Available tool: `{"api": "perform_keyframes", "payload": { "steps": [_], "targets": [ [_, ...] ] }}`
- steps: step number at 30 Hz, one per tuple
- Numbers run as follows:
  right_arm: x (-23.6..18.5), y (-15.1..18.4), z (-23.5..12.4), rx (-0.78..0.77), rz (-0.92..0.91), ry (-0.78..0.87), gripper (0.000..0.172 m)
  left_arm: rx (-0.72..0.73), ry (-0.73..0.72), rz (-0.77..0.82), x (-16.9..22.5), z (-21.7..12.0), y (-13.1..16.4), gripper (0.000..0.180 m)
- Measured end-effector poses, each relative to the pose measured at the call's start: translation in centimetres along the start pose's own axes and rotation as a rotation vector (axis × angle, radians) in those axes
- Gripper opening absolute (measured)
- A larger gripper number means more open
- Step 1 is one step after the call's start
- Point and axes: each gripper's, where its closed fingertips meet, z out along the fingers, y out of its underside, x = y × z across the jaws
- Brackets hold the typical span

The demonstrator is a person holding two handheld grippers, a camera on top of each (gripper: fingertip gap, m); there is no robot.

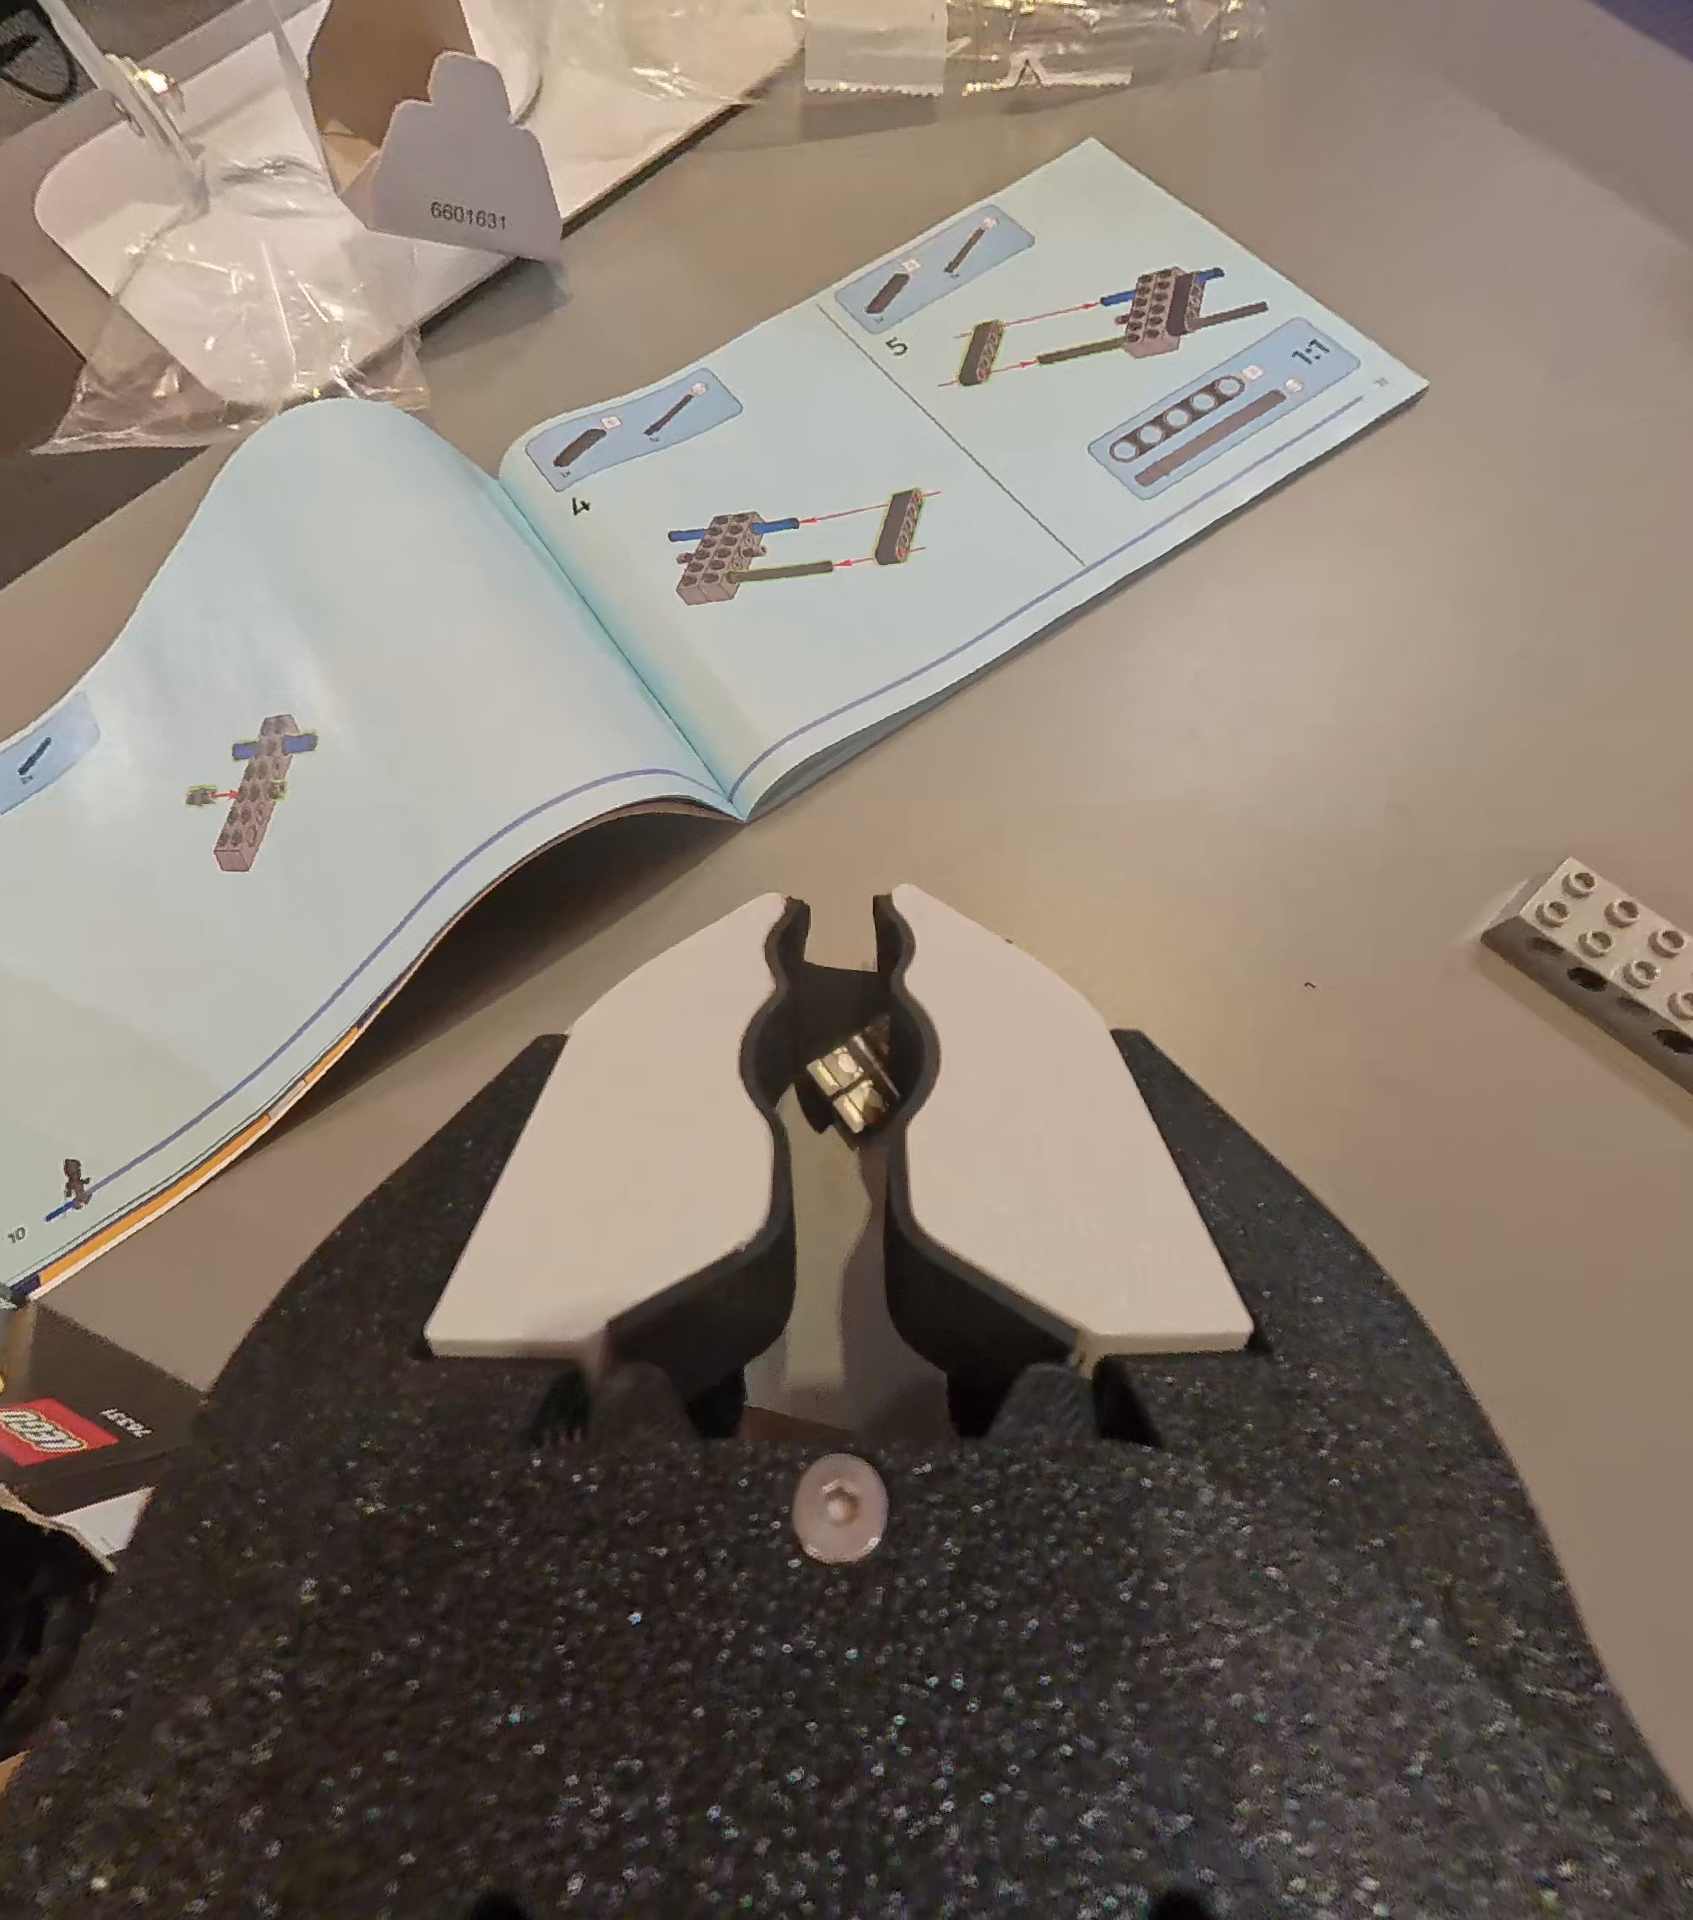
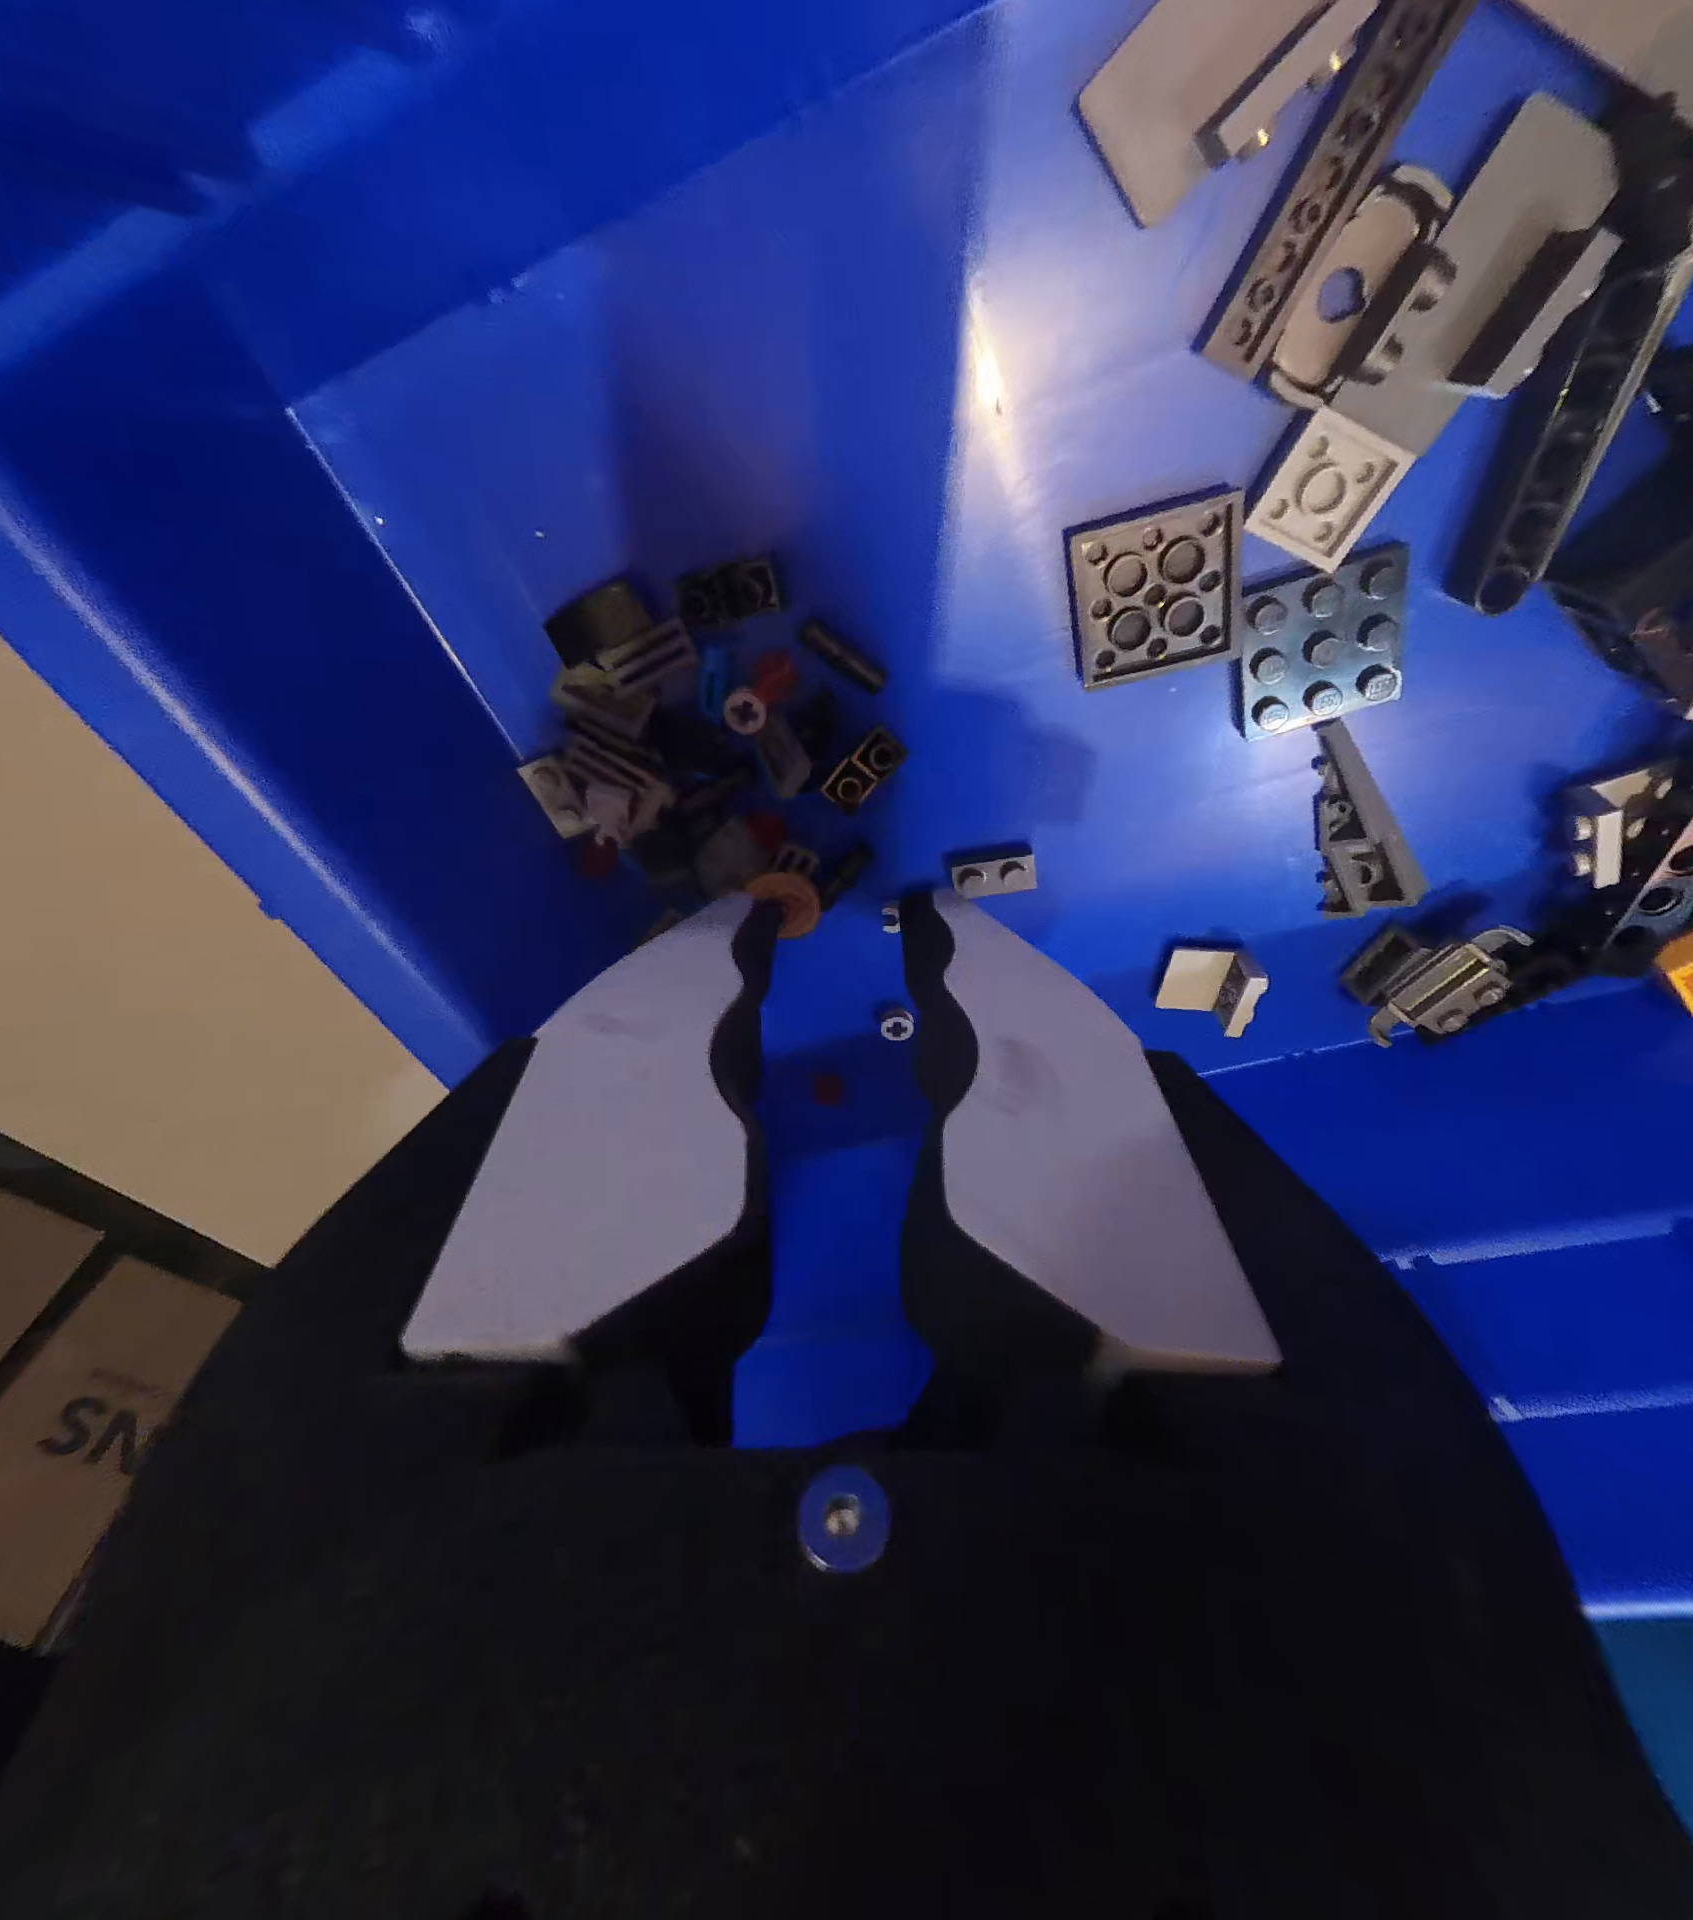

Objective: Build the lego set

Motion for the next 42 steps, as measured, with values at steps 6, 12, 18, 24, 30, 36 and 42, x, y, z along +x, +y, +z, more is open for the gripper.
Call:
{"api": "perform_keyframes", "payload": {
  "steps": [6, 12, 18, 24, 30, 36, 42],
  "targets": [
    [0.5, 0.4, 0.8, -0.034, 0.028, 0.007, 0.031, -0.013, -0.001, 0.038, 0.4, 0.1, 0.1, 0.013],
    [0.4, 0.4, 1.3, -0.009, 0.06, -0.027, 0.03, -0.011, 0.002, 0.043, 0.5, 0.1, 0.1, 0.013],
    [0.6, 0.4, 0.8, 0.042, 0.091, -0.04, 0.024, -0.014, 0.003, 0.056, 0.6, 0.1, 0.1, 0.013],
    [0.7, 0.1, 0.9, 0.045, 0.08, -0.029, 0.018, -0.019, -0.004, 0.073, 0.7, 0.2, 0.2, 0.013],
    [0.5, -0.2, 1.5, 0.049, 0.067, -0.013, 0.005, -0.021, -0.005, 0.075, 0.8, 0.2, 0.2, 0.013],
    [0.9, -0.4, 0.8, 0.086, 0.077, 0.022, 0.005, -0.016, -0.011, 0.083, 0.8, 0.1, 0.1, 0.013],
    [0.6, -1.1, -1.8, 0.187, 0.096, 0.032, 0.005, -0.018, -0.023, 0.111, 1.0, 0.1, 0.2, 0.013]
  ]
}}
